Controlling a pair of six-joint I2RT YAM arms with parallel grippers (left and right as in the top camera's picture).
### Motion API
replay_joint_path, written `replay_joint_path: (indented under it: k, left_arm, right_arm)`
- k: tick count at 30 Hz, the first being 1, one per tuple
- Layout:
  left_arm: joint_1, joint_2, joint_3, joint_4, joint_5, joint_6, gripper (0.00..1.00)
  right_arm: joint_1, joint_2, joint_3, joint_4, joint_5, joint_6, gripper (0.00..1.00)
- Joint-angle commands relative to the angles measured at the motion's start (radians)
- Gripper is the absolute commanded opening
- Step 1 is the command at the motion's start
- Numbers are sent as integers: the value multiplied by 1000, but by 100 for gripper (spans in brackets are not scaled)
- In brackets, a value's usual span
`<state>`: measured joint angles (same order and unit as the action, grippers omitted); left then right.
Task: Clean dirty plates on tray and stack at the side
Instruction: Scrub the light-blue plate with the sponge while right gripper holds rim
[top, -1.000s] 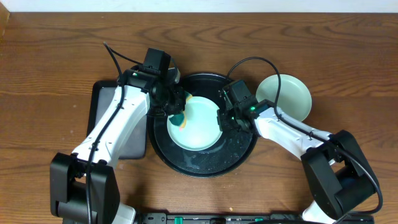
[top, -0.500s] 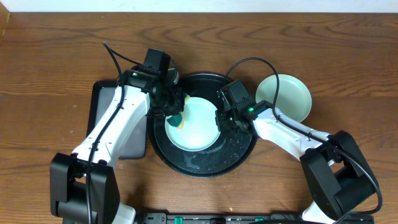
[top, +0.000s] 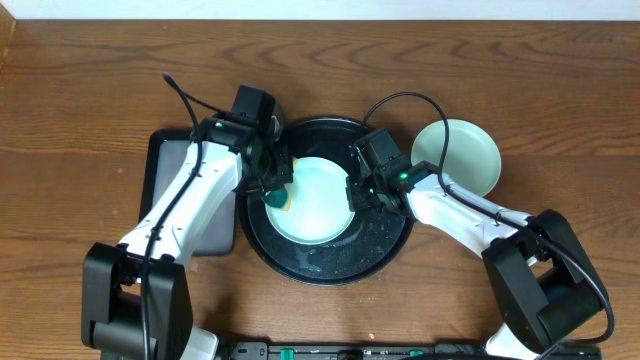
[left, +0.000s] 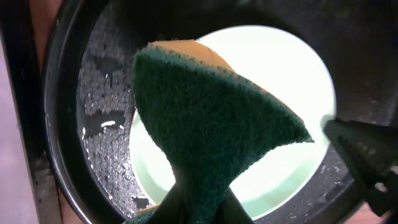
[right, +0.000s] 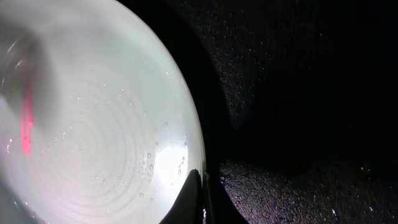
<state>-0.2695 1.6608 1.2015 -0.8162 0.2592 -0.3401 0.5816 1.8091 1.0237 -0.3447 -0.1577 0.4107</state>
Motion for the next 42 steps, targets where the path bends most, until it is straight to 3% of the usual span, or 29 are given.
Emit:
replay_joint_path:
  k: [1, 7, 19, 34, 42]
  left_arm:
    - [-2, -7, -11, 12, -10, -23, 7]
    - [-3, -7, -12, 18, -23, -59, 7]
    - [-96, -7, -20, 26, -195, -164, 8]
    - [-123, 47, -22, 29, -212, -163, 8]
    - [-123, 100, -22, 41, -212, -82, 7]
  right_arm:
    - [10, 9, 9, 2, -5, 0, 1]
    - [10, 9, 9, 2, -5, 0, 1]
    - [10, 9, 9, 3, -5, 0, 1]
    - [16, 9, 9, 5, -5, 0, 1]
    - [16, 9, 9, 5, -4, 0, 1]
